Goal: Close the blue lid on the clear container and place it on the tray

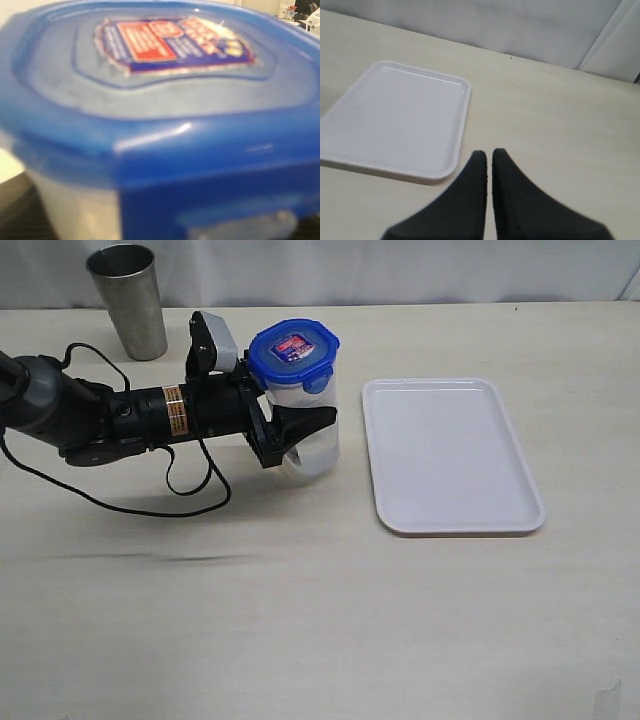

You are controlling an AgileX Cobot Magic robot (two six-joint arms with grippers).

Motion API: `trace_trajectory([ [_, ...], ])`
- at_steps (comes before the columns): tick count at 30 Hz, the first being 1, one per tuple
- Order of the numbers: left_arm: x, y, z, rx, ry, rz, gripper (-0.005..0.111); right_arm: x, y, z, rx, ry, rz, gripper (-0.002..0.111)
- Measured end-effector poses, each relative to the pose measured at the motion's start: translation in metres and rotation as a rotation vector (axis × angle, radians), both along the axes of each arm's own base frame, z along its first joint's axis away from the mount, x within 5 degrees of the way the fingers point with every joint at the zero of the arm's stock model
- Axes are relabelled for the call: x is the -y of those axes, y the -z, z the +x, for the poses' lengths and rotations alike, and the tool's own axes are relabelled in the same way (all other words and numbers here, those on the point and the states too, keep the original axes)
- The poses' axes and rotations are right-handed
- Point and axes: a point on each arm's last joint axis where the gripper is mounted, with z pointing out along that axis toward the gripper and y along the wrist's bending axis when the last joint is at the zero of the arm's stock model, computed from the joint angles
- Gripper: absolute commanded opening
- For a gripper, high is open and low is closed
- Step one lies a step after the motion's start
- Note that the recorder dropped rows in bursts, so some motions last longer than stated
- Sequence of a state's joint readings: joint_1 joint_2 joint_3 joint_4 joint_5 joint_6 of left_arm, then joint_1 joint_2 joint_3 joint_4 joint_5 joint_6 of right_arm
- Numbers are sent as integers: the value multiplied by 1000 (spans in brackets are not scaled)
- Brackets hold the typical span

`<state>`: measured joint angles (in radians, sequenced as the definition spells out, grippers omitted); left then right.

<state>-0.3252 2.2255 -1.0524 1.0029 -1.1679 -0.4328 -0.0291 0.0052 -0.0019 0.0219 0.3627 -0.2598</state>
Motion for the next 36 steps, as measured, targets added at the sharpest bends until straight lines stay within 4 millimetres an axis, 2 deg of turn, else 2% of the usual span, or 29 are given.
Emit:
trace_trajectory([
  [5,0,0,0,-1,-4,-2,0,0,0,0,1,32,110,4],
  [25,3,-2,3,4,-41,-23,0,0,0,0,1,36,125,4],
  [28,15,-8,7,40,-33,-8,0,0,0,0,1,36,125,4],
  [29,29,-13,13,68,-32,33,0,0,0,0,1,36,125,4],
  [31,40,-18,18,87,-38,72,0,0,0,0,1,36,125,4],
  [34,80,-39,34,165,-82,211,0,0,0,0,1,37,128,4],
  [36,99,-49,37,215,-96,309,0,0,0,0,1,37,128,4],
])
